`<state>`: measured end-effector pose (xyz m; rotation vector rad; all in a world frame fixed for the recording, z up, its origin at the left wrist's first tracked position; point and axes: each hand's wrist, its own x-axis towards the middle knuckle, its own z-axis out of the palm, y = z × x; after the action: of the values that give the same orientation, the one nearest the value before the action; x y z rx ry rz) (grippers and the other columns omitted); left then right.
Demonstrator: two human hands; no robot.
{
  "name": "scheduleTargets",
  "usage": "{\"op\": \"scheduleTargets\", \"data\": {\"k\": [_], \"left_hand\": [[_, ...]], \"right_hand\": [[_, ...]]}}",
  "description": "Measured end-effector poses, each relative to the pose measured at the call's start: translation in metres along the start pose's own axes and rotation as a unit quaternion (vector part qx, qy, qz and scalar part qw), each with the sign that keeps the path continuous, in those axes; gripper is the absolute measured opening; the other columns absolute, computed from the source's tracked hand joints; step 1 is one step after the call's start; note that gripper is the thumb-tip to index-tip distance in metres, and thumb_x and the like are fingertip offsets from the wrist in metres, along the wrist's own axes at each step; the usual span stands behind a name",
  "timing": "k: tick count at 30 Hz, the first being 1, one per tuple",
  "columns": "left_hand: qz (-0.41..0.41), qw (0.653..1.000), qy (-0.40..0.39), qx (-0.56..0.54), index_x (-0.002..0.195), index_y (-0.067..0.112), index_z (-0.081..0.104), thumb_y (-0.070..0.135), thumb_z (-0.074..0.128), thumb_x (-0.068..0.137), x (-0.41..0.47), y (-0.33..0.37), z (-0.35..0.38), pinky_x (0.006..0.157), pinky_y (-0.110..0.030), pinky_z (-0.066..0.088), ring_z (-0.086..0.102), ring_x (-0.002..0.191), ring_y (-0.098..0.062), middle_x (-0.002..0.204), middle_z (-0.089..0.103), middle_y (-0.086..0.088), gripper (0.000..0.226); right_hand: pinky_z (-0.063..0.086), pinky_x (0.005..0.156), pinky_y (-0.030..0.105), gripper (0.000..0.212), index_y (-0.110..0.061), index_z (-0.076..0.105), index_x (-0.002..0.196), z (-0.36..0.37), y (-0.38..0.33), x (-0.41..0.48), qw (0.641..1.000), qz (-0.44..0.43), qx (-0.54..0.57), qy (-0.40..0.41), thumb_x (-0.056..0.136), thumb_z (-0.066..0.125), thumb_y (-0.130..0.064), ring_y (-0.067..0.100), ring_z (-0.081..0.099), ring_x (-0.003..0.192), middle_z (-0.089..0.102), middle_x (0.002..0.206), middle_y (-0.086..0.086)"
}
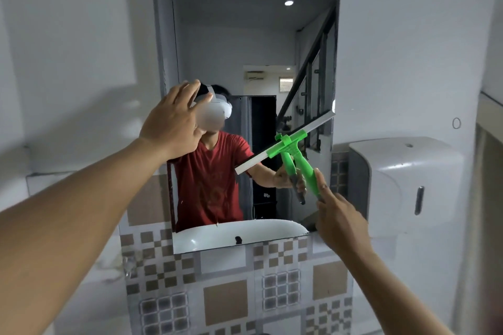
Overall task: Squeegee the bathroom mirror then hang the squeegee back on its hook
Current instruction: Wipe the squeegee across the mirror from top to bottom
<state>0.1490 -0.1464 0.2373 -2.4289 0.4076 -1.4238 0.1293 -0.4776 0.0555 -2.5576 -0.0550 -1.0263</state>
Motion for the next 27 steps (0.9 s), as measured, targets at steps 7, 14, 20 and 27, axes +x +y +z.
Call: {"op": "scheduleTargets", "data": {"k": [7, 14, 20, 27], "left_hand": [[-0.001, 1.0, 0.006, 0.003, 0.153, 0.013, 0.041, 0.03, 0.075, 0.084, 0.001, -0.001, 0.002, 0.115, -0.057, 0.038, 0.032, 0.144, -0.043, 0.157, 0.036, -0.022, 0.079], [0.001, 0.999, 0.014, 0.031, 0.148, 0.016, 0.044, 0.031, 0.076, 0.081, 0.008, -0.006, -0.007, 0.105, -0.054, 0.046, 0.042, 0.131, -0.042, 0.151, 0.041, -0.017, 0.076], [-0.006, 0.999, 0.005, 0.046, 0.151, 0.017, 0.041, 0.026, 0.073, 0.082, 0.012, -0.01, -0.003, 0.107, -0.053, 0.046, 0.04, 0.134, -0.041, 0.154, 0.039, -0.015, 0.076], [0.008, 0.999, 0.003, 0.052, 0.151, 0.019, 0.044, 0.028, 0.077, 0.079, 0.015, -0.019, -0.001, 0.104, -0.049, 0.048, 0.043, 0.132, -0.039, 0.152, 0.042, -0.013, 0.079]], "right_hand": [[0.058, 0.054, 0.031, 0.09, -0.041, -0.013, 0.148, 0.056, -0.029, -0.067, 0.985, 0.112, 0.115, -0.059, 0.099, 0.056, -0.011, 0.008, 0.053, 0.058, 0.071, 0.1, 0.007], [0.055, 0.048, 0.042, 0.085, -0.035, -0.011, 0.157, 0.063, -0.087, -0.084, 0.939, 0.185, 0.276, -0.089, 0.101, 0.045, -0.008, 0.021, 0.06, 0.055, 0.067, 0.076, 0.01], [0.048, 0.043, 0.02, 0.082, -0.044, -0.02, 0.15, 0.076, -0.167, -0.091, 0.848, 0.21, 0.484, -0.052, 0.105, 0.04, -0.012, 0.003, 0.062, 0.052, 0.065, 0.078, 0.008], [0.048, 0.053, 0.024, 0.096, -0.041, -0.027, 0.15, 0.087, -0.189, -0.101, 0.972, -0.006, 0.205, -0.113, 0.1, 0.048, -0.01, 0.012, 0.057, 0.068, 0.062, 0.111, 0.004]]}}
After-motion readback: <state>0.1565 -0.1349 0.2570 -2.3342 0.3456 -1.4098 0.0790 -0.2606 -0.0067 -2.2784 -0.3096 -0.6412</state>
